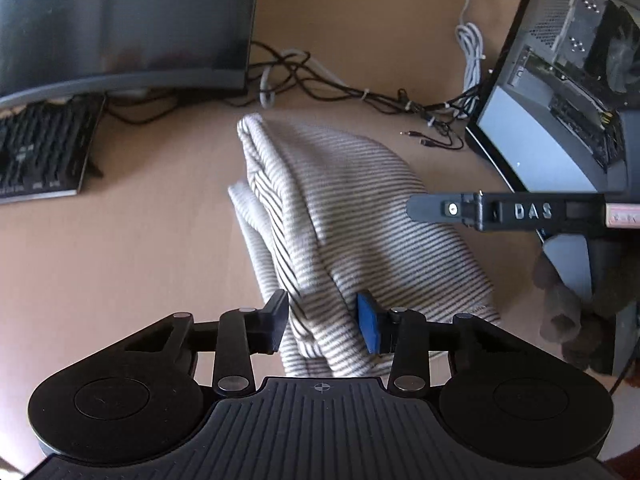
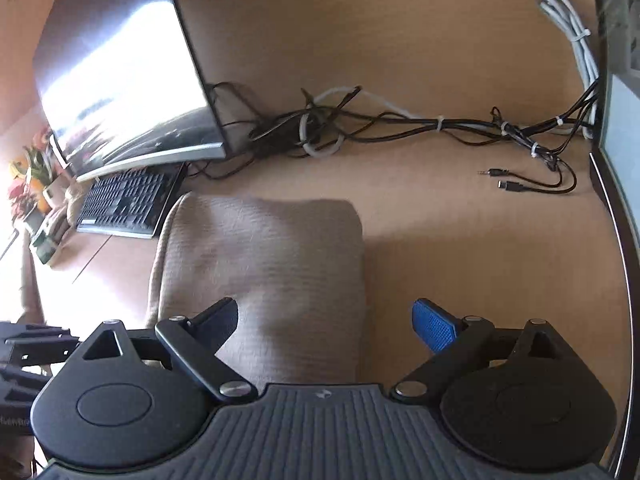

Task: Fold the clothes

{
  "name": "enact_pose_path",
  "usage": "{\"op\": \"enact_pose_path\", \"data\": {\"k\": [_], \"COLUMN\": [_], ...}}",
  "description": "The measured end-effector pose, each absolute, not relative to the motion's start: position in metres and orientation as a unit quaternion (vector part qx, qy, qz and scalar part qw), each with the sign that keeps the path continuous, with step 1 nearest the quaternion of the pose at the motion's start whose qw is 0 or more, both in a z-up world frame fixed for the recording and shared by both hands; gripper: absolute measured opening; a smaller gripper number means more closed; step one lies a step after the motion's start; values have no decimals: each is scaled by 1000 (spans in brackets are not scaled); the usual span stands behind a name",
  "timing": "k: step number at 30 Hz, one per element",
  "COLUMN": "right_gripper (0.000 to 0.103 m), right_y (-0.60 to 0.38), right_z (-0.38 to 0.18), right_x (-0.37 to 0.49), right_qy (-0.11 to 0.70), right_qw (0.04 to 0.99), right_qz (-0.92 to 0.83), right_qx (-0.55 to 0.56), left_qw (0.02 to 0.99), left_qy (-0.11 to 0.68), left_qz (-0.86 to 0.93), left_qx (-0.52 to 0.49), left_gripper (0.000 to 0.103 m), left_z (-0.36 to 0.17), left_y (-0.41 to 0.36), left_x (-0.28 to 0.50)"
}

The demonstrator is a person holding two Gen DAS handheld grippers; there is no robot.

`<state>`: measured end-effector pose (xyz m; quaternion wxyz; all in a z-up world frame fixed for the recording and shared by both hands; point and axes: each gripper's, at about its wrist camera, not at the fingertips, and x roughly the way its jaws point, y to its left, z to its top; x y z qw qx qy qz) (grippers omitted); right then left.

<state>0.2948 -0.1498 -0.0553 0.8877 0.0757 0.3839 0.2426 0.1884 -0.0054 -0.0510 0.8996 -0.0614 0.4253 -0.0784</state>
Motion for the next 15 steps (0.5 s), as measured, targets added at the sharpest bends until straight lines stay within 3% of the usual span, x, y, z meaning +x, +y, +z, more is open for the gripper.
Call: {"op": "enact_pose_path", "data": {"k": [7, 9, 10, 15], "right_gripper": [92, 96, 101, 101], "right_y": [-110, -98, -95, -102], "right_z": [-53, -67, -74, -77], "right_x": [320, 330, 333, 333], "right_qy": [371, 381, 383, 395], "right_qw": [907, 906, 906, 901], "right_qz": [198, 186, 181, 179], "right_qx": [16, -6, -6, 32], "left_qw": [891, 889, 888, 886], "left_qy": [436, 438, 439, 439], "left_qz": [-107, -110, -111, -117], "left_qx": [-70, -73, -81, -97], "left_gripper": [54, 57, 58, 56], "left_z": [-69, -78, -80, -79], "left_y": [13, 21, 27, 43], "left_x": [196, 196, 196, 215]}}
